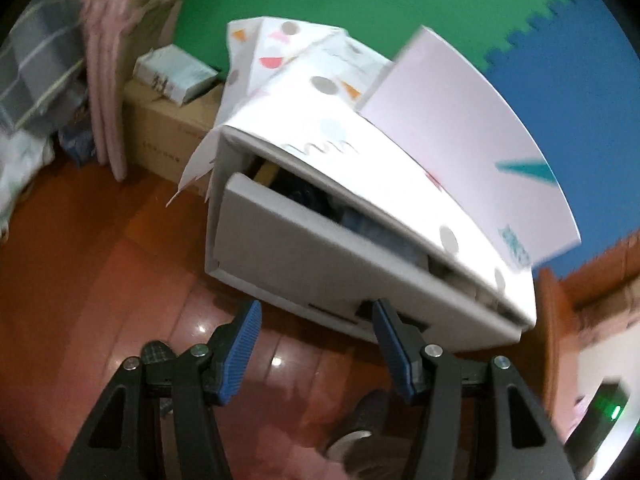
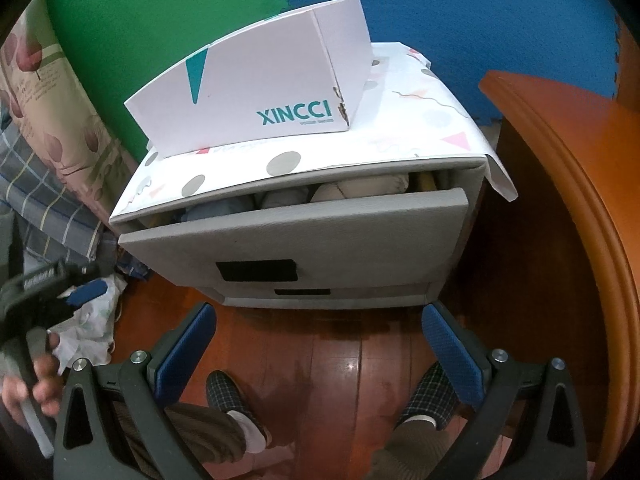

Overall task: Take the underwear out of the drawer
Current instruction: 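Grip the grey drawer front with the left tool and pull it open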

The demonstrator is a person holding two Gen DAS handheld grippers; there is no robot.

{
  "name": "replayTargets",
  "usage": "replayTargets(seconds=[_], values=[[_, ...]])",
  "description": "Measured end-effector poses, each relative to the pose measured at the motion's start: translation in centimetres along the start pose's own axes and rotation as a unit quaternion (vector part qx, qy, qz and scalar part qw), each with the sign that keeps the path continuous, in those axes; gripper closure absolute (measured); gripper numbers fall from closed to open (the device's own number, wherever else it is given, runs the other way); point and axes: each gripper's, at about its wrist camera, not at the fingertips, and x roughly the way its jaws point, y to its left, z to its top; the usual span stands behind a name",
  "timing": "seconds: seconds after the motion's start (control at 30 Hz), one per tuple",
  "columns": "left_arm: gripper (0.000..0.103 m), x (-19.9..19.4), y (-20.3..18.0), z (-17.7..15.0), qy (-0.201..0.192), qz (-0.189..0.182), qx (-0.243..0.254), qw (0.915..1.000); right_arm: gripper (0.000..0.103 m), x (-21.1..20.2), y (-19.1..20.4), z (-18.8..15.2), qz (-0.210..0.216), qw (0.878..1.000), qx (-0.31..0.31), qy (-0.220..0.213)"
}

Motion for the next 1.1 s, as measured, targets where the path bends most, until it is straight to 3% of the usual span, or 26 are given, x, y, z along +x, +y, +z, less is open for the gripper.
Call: replayTargets(seconds=[0.23, 0.57, 0.8, 0.93, 1.1], values=[[0.042, 2.2, 1.5, 3.5, 0.013, -0.013, -0.056, 0.9982, 0.001, 0.0, -0.4, 0.0, 0.006, 1.000, 0.005, 0.001], [0.041, 5.7, 3.3, 5.0, 0.038, -0.008, -0.107, 0.9935, 0.001, 0.0, -0.8, 0.0, 0.010, 1.000, 0.011, 0.001], [0.017, 7.1, 4.6, 5.3, 0.038, 0.001, -0.141, 0.9893, 0.001, 0.0, -0.9, 0.0, 0.013, 1.000, 0.014, 0.000], [0.008, 7.5, 4.6, 5.4, 0.038, 0.017, -0.138, 0.9895, 0.001, -0.1, -1.0, 0.0, 0.014, 1.000, 0.017, -0.001], [0.005, 7.7, 4.6, 5.6, 0.045, 0.019, -0.121, 0.9915, 0.001, -0.1, -1.2, 0.1, 0.014, 1.000, 0.020, -0.002]])
